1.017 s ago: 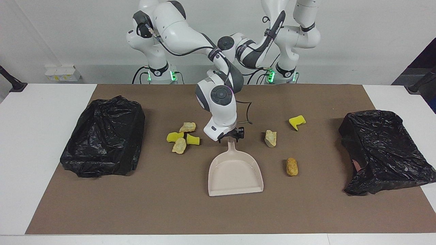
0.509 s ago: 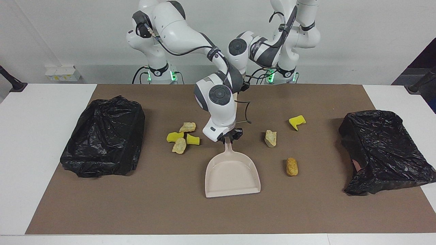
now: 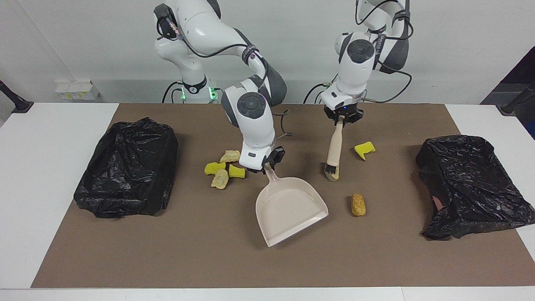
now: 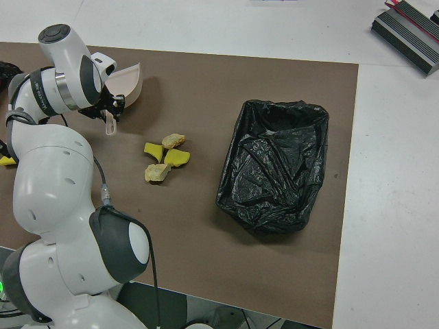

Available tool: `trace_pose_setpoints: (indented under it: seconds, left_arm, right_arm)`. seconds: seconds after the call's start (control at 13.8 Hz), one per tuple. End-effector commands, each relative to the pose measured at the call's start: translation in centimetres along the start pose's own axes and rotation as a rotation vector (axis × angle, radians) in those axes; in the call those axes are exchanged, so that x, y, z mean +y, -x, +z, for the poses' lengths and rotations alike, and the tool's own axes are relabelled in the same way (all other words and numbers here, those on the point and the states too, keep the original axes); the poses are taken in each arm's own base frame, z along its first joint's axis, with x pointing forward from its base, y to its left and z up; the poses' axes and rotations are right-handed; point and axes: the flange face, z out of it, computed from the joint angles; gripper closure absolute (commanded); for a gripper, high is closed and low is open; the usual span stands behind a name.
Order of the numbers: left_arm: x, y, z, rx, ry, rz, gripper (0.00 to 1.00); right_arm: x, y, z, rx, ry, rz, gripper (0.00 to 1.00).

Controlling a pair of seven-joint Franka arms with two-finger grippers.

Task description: Sweep and dump trash in bin

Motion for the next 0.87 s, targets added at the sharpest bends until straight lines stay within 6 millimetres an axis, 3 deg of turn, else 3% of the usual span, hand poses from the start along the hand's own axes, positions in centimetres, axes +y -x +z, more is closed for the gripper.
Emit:
trace_pose_setpoints:
  seconds: [0.0, 0.22, 0.29, 0.36, 0.51, 0.65, 0.8]
  left_arm:
    - [-6.7, -3.1, -0.4, 0.017, -0.005, 0.074, 1.00]
    - [-12.4, -7.1, 1.7, 0.011, -0.074, 0.191, 1.00]
    - [-14.3, -8.1, 2.4, 0.015, -0.081, 0.203, 1.00]
    - [-15.9, -8.8, 3.3, 0.022, -0.088, 0.224, 1.00]
    - [-17.9, -10.8, 5.8, 0.007, -0.090, 0.240, 1.00]
    - [-20.1, -10.9, 7.0, 0.007, -0.090, 0.252, 1.00]
    - [-19.7, -10.4, 8.8, -0.021, -0.071, 0.343, 1.00]
  right_arm:
    - [2.6, 4.3, -2.2, -0.040, -0.021, -0.247, 1.00]
    - [1.6, 6.0, -1.4, -0.106, -0.029, -0.519, 1.00]
    - [0.5, 6.2, -0.9, -0.141, 0.014, -0.577, 1.00]
    - [-2.2, 6.0, -0.4, -0.174, 0.078, -0.636, 1.00]
    - [-5.4, 6.0, 0.8, -0.196, 0.127, -0.634, 1.00]
    - [-6.7, 6.2, 1.8, -0.210, 0.167, -0.660, 1.00]
    - [-7.8, 6.4, 2.6, -0.219, 0.179, -0.631, 1.00]
